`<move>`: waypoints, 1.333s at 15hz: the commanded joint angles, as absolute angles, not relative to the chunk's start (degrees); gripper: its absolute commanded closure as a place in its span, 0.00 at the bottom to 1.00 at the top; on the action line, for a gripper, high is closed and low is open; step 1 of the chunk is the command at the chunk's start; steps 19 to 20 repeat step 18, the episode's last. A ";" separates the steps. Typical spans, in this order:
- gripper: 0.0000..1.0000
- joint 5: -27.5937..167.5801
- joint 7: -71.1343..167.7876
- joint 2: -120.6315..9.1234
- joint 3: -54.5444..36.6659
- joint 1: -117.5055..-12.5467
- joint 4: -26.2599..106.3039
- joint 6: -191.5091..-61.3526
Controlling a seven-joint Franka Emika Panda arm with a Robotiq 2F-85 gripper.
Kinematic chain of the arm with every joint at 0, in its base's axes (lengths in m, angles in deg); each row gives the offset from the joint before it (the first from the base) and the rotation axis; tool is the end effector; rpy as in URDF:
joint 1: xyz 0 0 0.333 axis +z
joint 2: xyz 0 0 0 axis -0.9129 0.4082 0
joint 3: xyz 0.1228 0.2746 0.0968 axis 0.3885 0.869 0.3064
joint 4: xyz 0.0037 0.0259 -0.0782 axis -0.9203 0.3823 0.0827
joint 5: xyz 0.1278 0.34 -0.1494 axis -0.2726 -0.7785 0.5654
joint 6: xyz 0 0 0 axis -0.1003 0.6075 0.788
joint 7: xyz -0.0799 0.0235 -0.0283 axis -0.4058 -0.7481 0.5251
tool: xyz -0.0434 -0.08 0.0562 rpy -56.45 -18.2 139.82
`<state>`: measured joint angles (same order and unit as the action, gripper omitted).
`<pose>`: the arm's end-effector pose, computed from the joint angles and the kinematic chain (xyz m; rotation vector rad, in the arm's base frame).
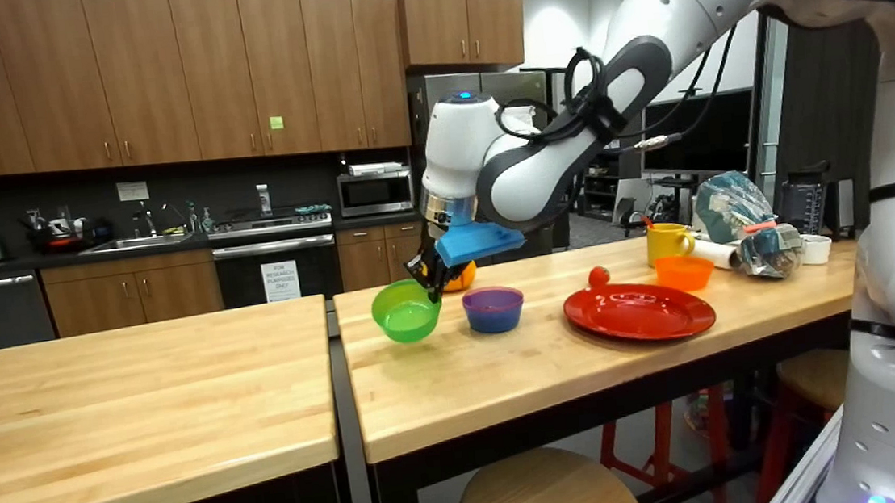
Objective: Pour the contents in the green bowl into the purple bowl.
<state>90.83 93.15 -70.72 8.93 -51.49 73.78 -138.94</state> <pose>0.4922 0.2721 0.4051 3.0625 -0.0883 0.6739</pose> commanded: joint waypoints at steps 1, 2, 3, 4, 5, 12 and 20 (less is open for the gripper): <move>0.99 74.31 79.18 -68.52 9.06 -52.02 74.46 -137.25; 0.99 69.11 74.94 -68.17 9.07 -52.16 74.05 -134.91; 0.99 63.94 70.70 -68.02 9.02 -52.46 73.54 -132.16; 0.99 58.76 66.50 -68.35 8.93 -52.88 73.04 -129.04; 0.99 56.37 64.84 -68.78 8.47 -53.14 72.30 -126.20; 0.47 55.76 61.33 -70.43 5.46 -55.14 68.13 -116.46; 0.07 56.62 58.68 -73.98 3.31 -57.02 68.59 -112.00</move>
